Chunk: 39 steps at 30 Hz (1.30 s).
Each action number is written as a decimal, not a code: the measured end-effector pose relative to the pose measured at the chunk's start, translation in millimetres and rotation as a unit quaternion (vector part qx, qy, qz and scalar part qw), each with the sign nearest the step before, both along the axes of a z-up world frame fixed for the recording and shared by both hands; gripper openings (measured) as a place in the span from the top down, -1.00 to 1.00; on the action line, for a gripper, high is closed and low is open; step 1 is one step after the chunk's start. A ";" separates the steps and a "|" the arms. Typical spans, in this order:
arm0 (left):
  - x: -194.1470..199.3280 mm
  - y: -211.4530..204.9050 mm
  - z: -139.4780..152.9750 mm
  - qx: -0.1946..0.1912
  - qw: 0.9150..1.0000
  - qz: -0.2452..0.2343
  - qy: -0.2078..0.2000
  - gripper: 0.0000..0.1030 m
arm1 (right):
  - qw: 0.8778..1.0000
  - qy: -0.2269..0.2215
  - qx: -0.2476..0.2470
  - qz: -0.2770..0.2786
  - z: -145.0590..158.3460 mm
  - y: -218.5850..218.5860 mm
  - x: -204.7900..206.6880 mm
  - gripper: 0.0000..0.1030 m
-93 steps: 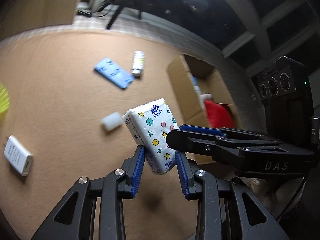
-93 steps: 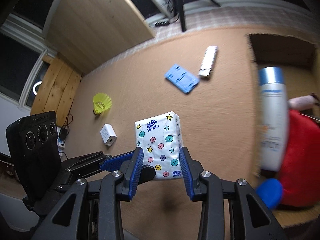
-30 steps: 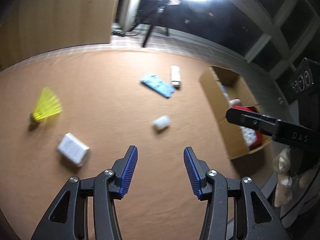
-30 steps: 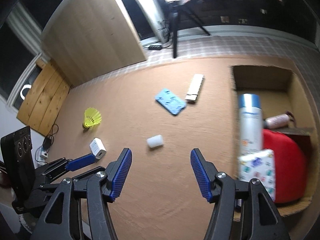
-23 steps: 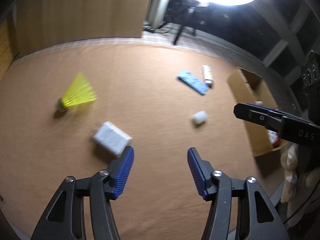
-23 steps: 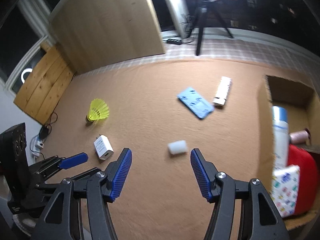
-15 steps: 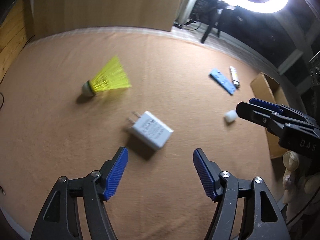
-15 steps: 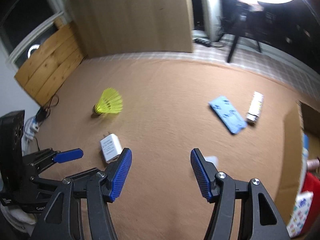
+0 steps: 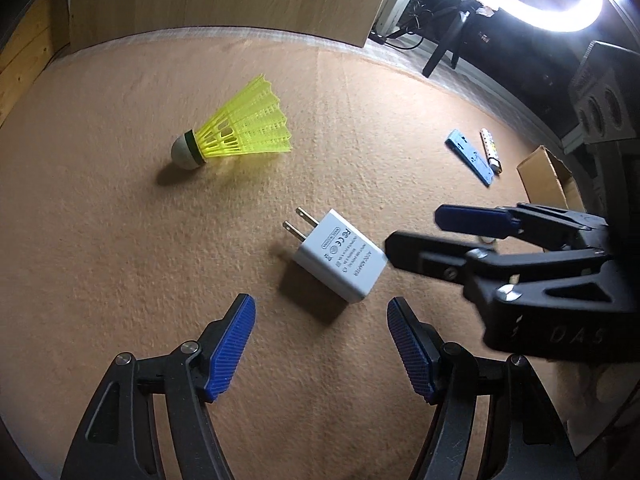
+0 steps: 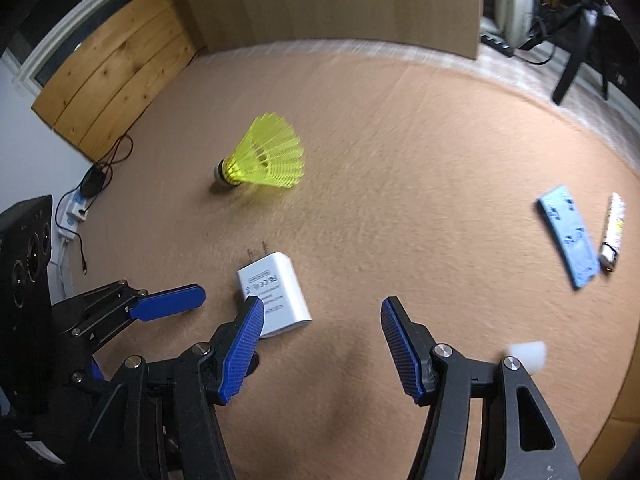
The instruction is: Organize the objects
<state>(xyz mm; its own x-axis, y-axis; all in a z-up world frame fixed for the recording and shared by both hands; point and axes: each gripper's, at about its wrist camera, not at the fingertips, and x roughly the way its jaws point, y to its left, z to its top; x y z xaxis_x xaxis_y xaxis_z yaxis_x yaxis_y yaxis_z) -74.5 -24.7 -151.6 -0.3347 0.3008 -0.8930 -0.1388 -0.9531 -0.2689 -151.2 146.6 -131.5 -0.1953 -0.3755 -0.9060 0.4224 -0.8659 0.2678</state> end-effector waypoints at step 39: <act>-9.9 23.7 0.4 0.078 0.997 -0.021 -0.003 0.24 | 0.999 -0.038 -0.019 0.002 -6.3 -15.0 -3.5 0.29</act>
